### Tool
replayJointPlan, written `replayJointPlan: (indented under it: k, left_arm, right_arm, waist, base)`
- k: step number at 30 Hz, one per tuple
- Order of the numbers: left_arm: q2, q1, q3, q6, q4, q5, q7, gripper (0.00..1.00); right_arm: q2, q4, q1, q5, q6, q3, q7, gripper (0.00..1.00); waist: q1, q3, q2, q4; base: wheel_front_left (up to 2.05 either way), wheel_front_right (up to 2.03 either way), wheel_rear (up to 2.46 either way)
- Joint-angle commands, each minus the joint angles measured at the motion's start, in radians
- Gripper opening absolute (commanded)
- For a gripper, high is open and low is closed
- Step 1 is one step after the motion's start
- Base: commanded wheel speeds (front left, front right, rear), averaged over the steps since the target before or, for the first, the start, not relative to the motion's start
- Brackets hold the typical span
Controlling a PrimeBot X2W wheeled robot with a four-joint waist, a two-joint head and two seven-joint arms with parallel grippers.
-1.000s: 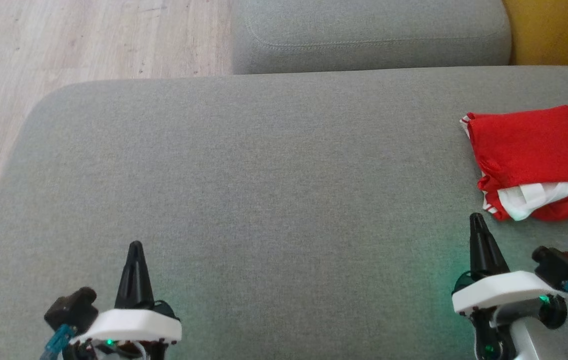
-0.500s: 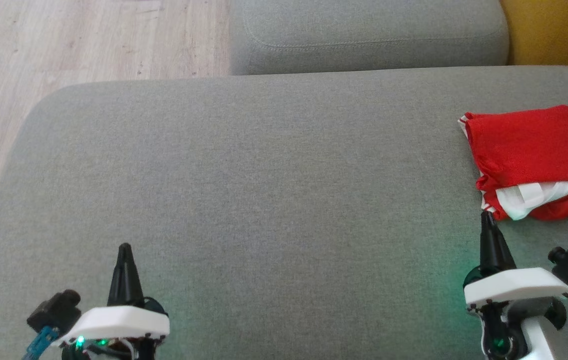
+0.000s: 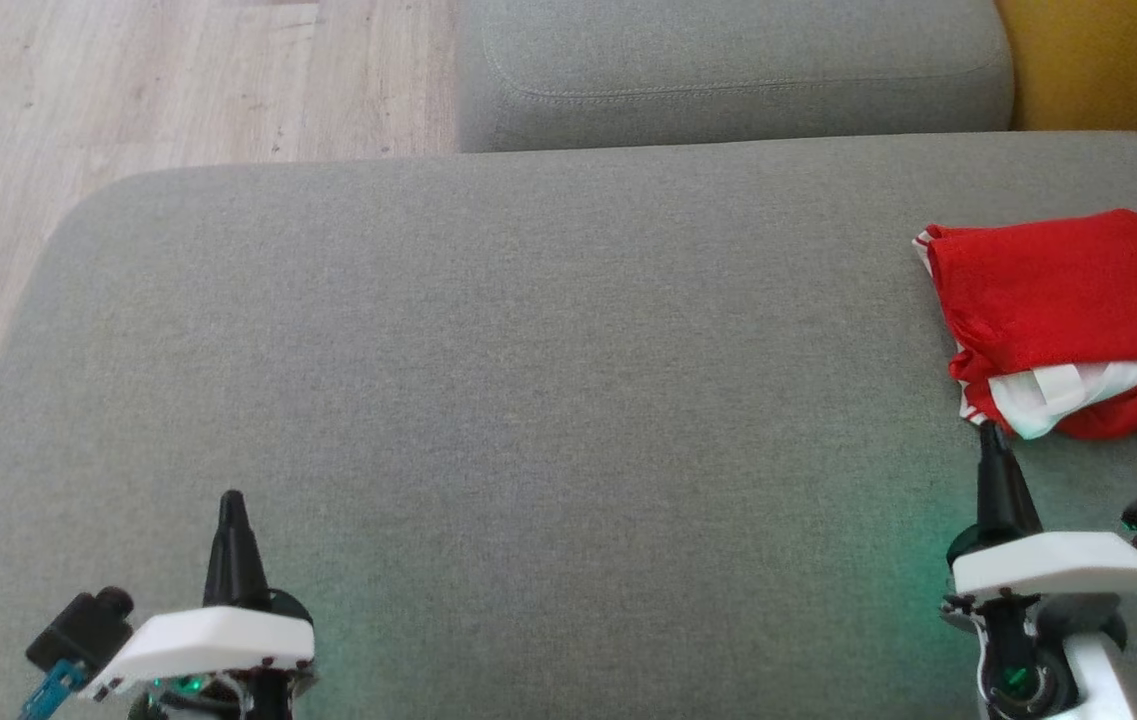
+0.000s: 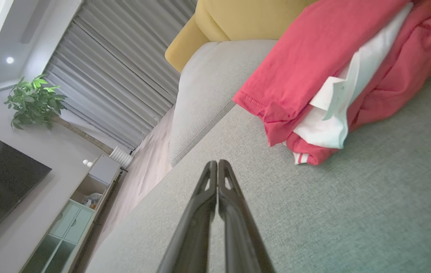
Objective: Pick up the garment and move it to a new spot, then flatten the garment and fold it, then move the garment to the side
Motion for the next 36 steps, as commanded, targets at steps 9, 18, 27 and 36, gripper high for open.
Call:
replayJointPlan:
  k: [9,18,27,36]
  left_arm:
    - [0.003,-0.056,0.043,-0.017,-0.039,-0.111,0.029,0.0]
    - [0.003,-0.057,0.063,-0.024,-0.044,-0.202,0.056,0.0]
    - [0.003,-0.059,0.081,-0.031,-0.048,-0.284,0.079,0.0]
    - [0.004,-0.061,0.101,-0.038,-0.053,-0.376,0.106,0.0]
  right_arm:
    - [-0.003,-0.054,-0.032,0.123,0.0,-0.011,0.032,0.0]
    - [-0.004,-0.067,-0.029,0.223,-0.001,-0.023,0.058,0.0]
    - [-0.004,-0.08,-0.027,0.313,-0.001,-0.034,0.081,0.0]
    - [-0.004,-0.093,-0.025,0.413,-0.001,-0.046,0.107,0.0]
  waist:
    - [0.0,-0.002,0.0,-0.003]
    - [0.0,-0.003,0.0,-0.006]
    - [0.0,-0.004,0.0,-0.008]
    - [0.0,-0.006,0.0,-0.011]
  base:
    - [0.0,0.0,0.0]
    - [0.0,0.0,0.0]
    - [0.0,0.0,0.0]
    - [0.0,0.0,0.0]
